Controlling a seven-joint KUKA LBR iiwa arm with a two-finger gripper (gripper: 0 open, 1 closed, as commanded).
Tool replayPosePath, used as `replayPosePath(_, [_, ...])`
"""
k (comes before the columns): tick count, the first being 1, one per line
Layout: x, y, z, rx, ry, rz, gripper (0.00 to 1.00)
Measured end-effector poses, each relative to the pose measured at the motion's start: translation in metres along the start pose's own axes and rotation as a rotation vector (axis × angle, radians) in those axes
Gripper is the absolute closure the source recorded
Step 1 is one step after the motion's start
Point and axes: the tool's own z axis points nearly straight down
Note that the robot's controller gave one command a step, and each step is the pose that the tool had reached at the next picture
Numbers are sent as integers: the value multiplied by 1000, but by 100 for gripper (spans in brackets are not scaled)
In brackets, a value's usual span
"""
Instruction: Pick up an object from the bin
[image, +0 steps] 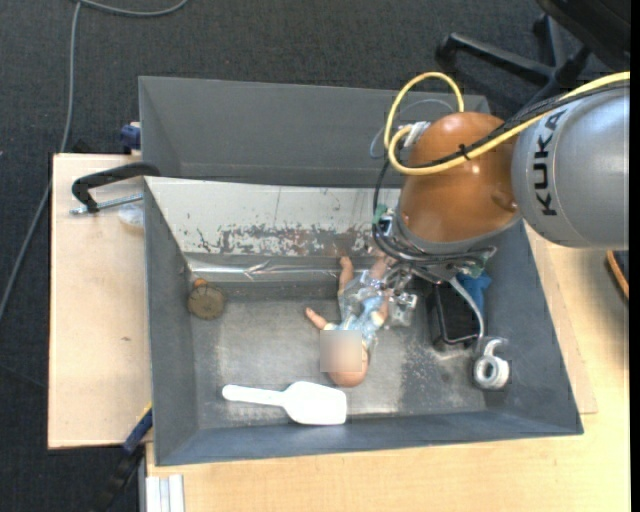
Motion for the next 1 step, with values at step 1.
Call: replayPosePath(1, [0, -1, -22, 3, -1, 0, 100])
